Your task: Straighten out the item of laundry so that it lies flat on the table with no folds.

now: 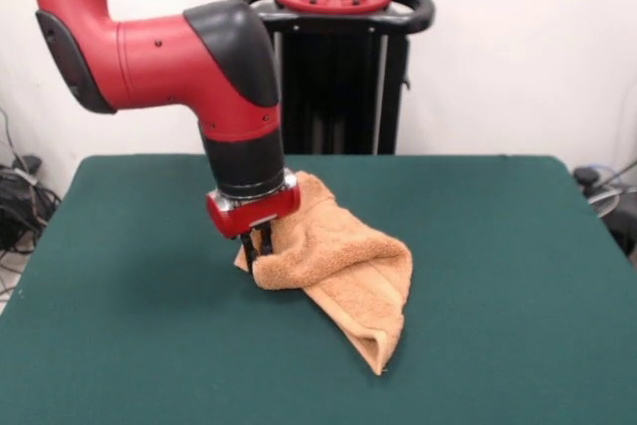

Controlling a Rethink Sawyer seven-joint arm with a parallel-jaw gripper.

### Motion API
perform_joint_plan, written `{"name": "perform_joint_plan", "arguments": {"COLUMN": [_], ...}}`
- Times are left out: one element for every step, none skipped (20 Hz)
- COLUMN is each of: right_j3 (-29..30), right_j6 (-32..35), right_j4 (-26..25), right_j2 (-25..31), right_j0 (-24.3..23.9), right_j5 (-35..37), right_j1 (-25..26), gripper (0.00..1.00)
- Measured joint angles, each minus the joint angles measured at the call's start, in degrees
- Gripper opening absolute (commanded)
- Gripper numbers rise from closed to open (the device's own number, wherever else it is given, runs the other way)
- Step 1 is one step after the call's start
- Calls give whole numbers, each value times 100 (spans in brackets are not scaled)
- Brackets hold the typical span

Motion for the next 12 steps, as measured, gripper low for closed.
{"name": "perform_joint_plan", "arguments": {"right_j3": [-12, -17, -22, -32, -36, -36, -35, -34, -32, -32, -32, -32], "right_j6": [0, 0, 0, 0, 0, 0, 0, 0, 0, 0, 0, 0], "right_j4": [1, 2, 2, 2, 2, 6, 13, 32, 61, 80, 145, 190], "right_j2": [-41, -71, -101, -163, -196, -211, -227, -245, -255, -256, -258, -259], "right_j0": [48, 84, 119, 193, 238, 261, 288, 318, 333, 334, 326, 316], "right_j5": [27, 49, 71, 120, 156, 180, 214, 280, 373, 427, 631, 787], "right_j1": [-7, -14, -20, -37, -54, -69, -91, -131, -182, -211, -330, -423], "gripper": [0, 0, 0, 0, 0, 0, 0, 0, 0, 0, 0, 0]}}
